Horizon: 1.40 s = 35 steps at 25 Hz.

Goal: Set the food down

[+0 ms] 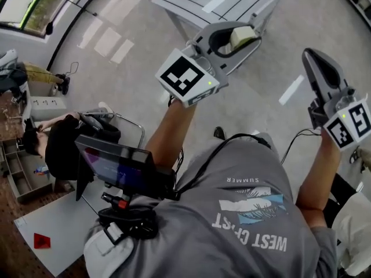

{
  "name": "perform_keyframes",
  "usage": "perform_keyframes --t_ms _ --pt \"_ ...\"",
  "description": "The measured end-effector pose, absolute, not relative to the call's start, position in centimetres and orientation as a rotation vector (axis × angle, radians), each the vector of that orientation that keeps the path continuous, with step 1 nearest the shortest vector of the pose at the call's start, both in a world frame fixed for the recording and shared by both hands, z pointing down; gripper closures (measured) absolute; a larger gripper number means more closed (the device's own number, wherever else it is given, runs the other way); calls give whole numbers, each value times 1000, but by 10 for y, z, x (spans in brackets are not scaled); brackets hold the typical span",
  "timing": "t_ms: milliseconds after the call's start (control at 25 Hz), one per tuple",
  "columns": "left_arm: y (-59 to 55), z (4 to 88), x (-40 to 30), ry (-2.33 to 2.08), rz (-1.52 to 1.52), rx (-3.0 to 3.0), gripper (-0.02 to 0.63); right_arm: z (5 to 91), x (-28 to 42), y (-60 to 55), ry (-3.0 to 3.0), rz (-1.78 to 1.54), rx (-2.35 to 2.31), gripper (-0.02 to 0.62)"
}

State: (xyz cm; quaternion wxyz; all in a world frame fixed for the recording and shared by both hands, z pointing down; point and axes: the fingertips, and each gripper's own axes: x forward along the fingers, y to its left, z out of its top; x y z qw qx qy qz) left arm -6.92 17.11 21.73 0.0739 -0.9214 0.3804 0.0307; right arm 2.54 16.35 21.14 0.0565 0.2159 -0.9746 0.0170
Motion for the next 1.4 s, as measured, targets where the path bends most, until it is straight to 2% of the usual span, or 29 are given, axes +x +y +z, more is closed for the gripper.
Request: perform_keyframes --t_ms 280,920,1200,1400 --pt "132 230 -50 1155 58 -2785 505 223 37 126 -2962 87 632 588" --pt "4 250 45 1308 -57 -2740 505 248 134 -13 -3031 142 508 588" --pt "-8 231 27 1319 -50 -2745 505 232 117 -27 -3016 163 494 588" --pt "-19 259 14 1302 -48 -2775 505 262 107 -38 -2993 193 534 588"
